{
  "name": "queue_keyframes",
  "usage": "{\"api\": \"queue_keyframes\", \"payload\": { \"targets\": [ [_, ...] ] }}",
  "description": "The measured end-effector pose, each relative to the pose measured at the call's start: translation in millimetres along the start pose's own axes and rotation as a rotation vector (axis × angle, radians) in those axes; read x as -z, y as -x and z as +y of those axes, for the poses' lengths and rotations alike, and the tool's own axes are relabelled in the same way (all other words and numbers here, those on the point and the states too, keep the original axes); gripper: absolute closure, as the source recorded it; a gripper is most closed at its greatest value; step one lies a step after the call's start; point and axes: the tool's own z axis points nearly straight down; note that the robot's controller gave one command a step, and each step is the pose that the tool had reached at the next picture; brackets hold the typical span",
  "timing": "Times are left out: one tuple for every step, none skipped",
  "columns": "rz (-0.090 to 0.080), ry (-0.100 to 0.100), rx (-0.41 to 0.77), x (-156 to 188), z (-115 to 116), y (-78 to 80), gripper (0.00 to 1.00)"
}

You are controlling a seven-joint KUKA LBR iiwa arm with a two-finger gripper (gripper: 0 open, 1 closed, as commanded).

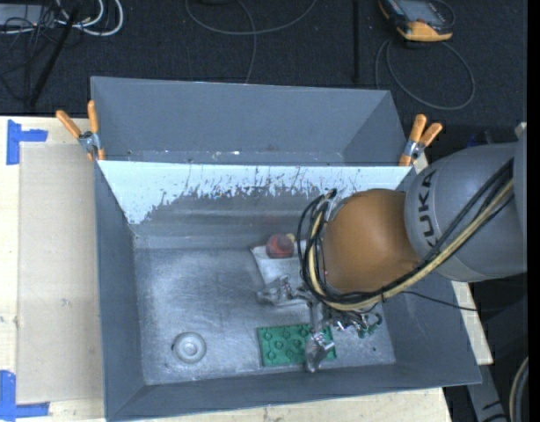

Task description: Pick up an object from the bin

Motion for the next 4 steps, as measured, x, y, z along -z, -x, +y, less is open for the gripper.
{"api": "queue_keyframes", "payload": {
  "targets": [
    [-0.003,-0.001,-0.005,2.2,-0.2,1.7,1.00],
    [0.003,-0.002,0.036,132.3,7.5,10.4,1.00],
    [0.009,0.003,0.169,120.3,58.5,40.3,1.00],
    [0.002,-0.003,0.174,251.2,48.2,25.5,1.00]
  ]
}}
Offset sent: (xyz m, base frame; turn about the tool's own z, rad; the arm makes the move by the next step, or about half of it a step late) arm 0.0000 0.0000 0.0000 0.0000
